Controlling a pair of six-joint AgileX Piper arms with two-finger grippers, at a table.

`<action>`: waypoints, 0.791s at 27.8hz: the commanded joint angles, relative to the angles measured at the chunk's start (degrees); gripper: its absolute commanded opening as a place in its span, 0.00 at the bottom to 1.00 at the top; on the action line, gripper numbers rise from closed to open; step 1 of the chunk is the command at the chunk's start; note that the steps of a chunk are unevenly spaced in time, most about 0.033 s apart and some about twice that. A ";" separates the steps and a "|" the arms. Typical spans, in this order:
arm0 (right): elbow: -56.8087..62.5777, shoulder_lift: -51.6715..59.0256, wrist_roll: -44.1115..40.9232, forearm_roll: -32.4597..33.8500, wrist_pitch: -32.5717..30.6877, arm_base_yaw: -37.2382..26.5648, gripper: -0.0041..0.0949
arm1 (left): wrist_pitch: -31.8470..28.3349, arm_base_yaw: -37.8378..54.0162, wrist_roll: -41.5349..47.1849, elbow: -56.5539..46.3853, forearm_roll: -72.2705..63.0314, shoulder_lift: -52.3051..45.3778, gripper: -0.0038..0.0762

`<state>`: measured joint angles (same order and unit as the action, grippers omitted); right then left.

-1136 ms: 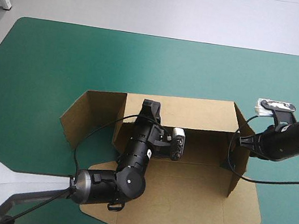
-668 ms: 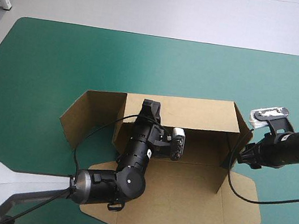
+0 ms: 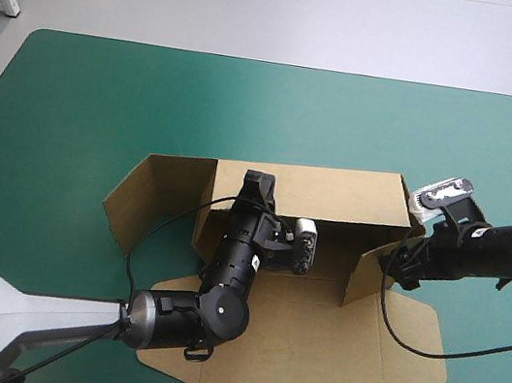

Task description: Fold the box

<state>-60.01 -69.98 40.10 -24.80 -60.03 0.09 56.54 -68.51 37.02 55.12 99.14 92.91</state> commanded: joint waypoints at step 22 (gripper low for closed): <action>0.74 1.55 5.24 -9.68 10.69 1.40 0.91 | 0.22 -0.06 0.89 1.17 4.36 -2.28 0.04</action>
<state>-57.85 -69.98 45.45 -32.06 -52.17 0.37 56.55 -68.51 37.02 55.12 99.14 92.91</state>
